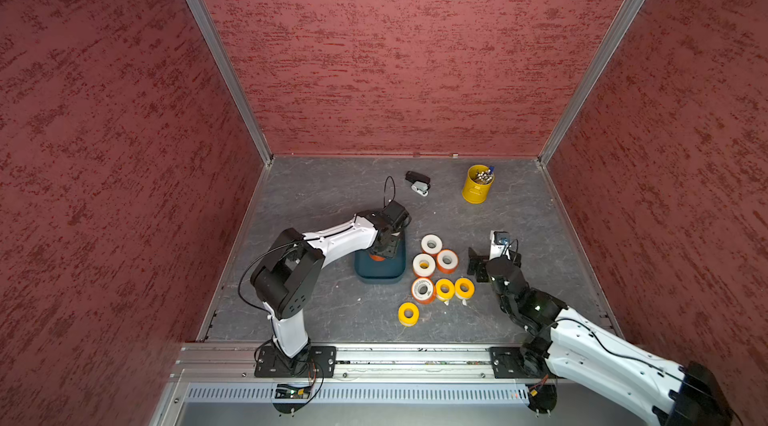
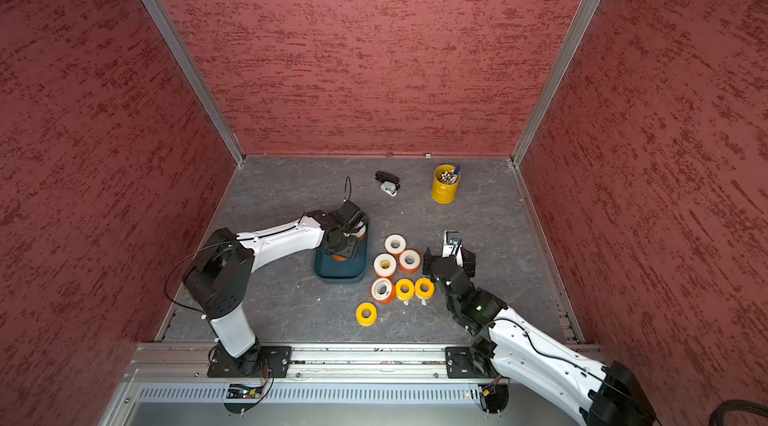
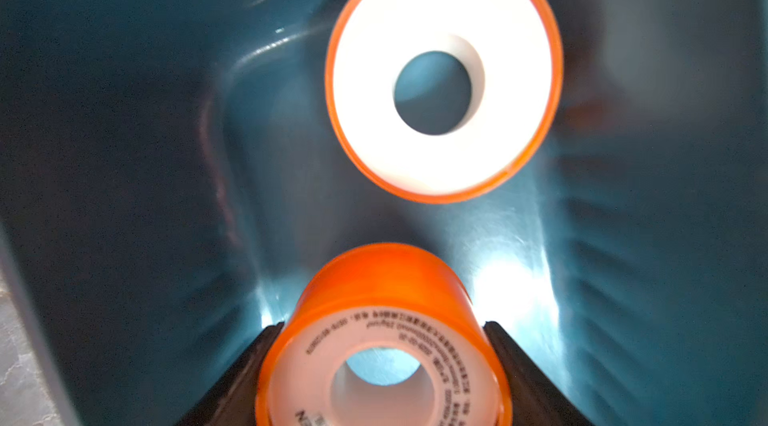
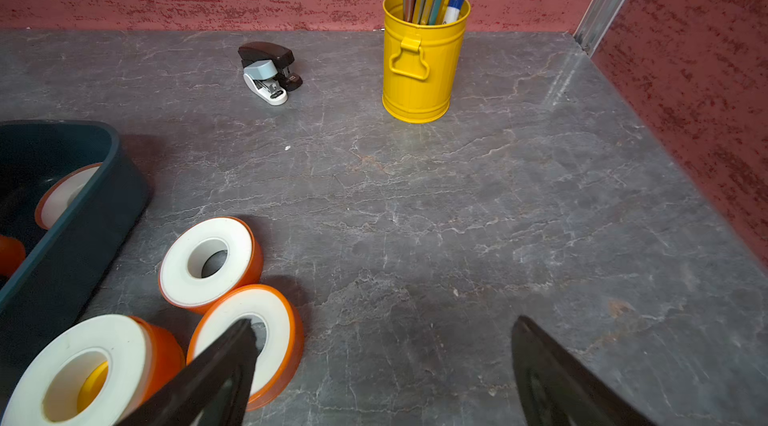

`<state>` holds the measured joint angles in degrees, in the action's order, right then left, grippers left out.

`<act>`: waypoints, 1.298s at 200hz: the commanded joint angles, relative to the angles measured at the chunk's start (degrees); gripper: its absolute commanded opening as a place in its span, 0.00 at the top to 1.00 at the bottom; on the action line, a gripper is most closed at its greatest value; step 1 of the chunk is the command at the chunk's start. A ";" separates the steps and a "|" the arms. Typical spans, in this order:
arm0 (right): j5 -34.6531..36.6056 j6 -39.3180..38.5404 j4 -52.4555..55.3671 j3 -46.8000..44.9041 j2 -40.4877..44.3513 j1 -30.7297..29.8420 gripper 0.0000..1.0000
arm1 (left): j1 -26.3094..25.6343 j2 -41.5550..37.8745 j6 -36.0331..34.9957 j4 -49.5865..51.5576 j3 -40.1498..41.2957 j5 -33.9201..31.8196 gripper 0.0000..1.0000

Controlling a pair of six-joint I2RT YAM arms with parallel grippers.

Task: Put the sealing tape into the storage box
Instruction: Place the sealing tape in the storage box.

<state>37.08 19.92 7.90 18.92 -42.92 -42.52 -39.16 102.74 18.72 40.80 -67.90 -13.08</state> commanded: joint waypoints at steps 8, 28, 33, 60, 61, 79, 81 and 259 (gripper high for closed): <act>-0.65 -0.24 -1.51 0.83 0.38 0.25 0.03 | 0.94 1.31 0.53 -1.83 0.85 -1.17 0.45; -0.69 -0.34 -1.49 0.78 0.36 0.25 0.03 | 1.53 1.99 0.44 -2.19 0.84 -1.20 0.45; -0.66 -0.32 -1.56 0.77 0.29 0.25 0.03 | 1.62 1.97 0.48 -2.41 0.84 -1.24 0.44; -0.78 -0.35 -1.49 0.77 0.21 0.25 0.03 | 1.80 1.94 0.18 -3.48 0.94 -1.82 0.42; -0.78 -0.33 -1.49 0.77 0.25 0.29 0.03 | 1.80 1.98 0.18 -3.55 0.89 -1.89 0.42; -0.61 -0.28 -1.44 0.77 0.29 0.25 0.03 | 1.81 2.11 0.31 -3.90 1.02 -2.30 0.42; -0.61 -0.25 -1.47 0.79 0.29 0.25 0.03 | 1.83 2.14 0.28 -3.95 1.02 -2.30 0.41; -1.16 -0.54 -1.92 0.95 -0.50 0.29 0.02 | -1.58 -2.54 0.11 -2.80 -0.25 -9.13 0.08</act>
<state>36.23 19.66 7.33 18.92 -43.20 -42.52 -39.31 103.72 18.65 37.08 -67.29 -20.47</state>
